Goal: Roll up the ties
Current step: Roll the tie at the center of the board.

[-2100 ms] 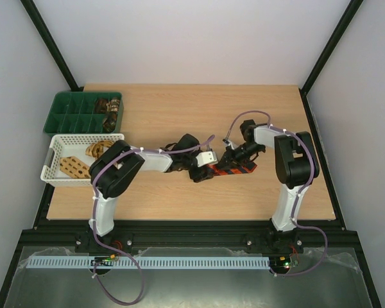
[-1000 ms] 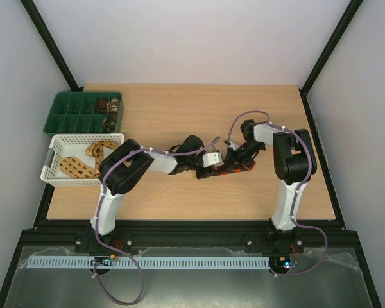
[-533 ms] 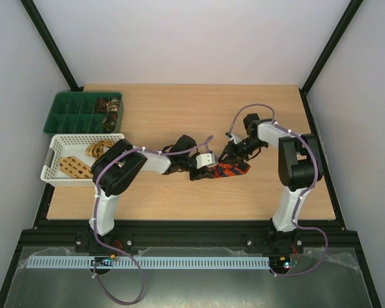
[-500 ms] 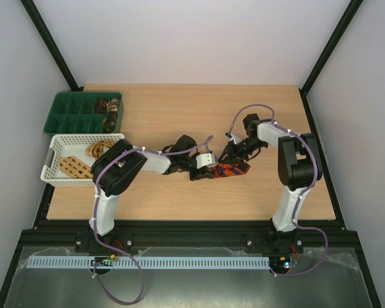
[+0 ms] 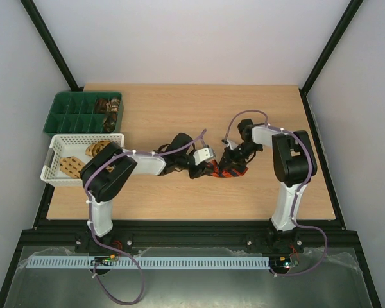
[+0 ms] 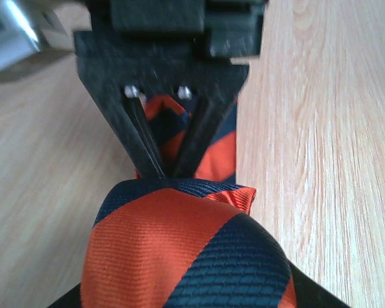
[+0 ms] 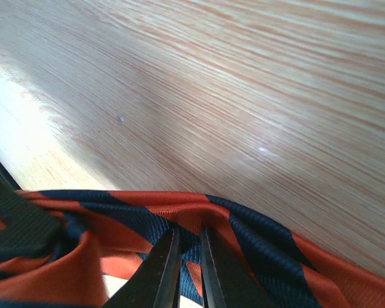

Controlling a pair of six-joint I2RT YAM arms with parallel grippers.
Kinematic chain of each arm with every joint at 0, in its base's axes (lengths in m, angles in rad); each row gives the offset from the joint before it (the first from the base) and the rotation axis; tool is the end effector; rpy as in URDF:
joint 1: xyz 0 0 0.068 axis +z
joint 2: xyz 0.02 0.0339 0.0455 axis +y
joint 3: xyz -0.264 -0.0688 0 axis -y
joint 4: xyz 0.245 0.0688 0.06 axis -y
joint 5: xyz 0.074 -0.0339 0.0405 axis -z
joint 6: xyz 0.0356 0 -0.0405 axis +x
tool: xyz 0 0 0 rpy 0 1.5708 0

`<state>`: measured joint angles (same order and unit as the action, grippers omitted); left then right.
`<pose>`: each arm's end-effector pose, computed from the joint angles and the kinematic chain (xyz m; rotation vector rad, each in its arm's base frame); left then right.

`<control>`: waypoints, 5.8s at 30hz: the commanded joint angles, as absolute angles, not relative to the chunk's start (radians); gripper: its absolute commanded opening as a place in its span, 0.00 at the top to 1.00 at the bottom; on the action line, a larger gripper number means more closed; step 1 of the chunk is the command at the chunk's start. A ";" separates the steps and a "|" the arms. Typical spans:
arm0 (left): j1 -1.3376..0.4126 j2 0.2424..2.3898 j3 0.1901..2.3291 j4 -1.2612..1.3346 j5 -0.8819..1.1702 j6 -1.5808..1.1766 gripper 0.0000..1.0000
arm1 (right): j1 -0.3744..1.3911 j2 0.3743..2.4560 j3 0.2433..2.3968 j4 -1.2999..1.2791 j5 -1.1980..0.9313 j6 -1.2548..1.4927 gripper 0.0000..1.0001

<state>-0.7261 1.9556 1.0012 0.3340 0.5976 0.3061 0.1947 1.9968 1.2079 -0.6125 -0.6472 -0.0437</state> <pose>0.2812 -0.2765 0.1328 1.3745 1.7233 -0.8894 0.3506 0.0910 0.1214 -0.4219 2.8363 0.9770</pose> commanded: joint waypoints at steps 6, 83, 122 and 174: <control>-0.752 1.949 0.955 0.222 0.409 0.376 0.65 | 0.193 2.077 1.243 -0.616 -0.462 -0.068 0.84; -0.752 1.942 0.925 0.195 0.420 0.389 0.61 | 0.208 2.021 1.292 -0.748 -0.641 -0.086 0.66; -0.780 1.976 1.104 0.186 0.533 0.302 0.26 | 0.193 2.036 1.179 -0.644 -0.521 -0.076 0.99; -0.794 2.054 1.021 0.094 0.419 0.412 0.56 | 0.187 1.996 1.264 -0.877 -0.987 -0.224 0.30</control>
<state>-0.7918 2.0155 1.0607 0.2272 0.4702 0.4004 0.1772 2.0552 1.2873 -0.8299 -0.8783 -0.1703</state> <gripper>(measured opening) 0.437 0.697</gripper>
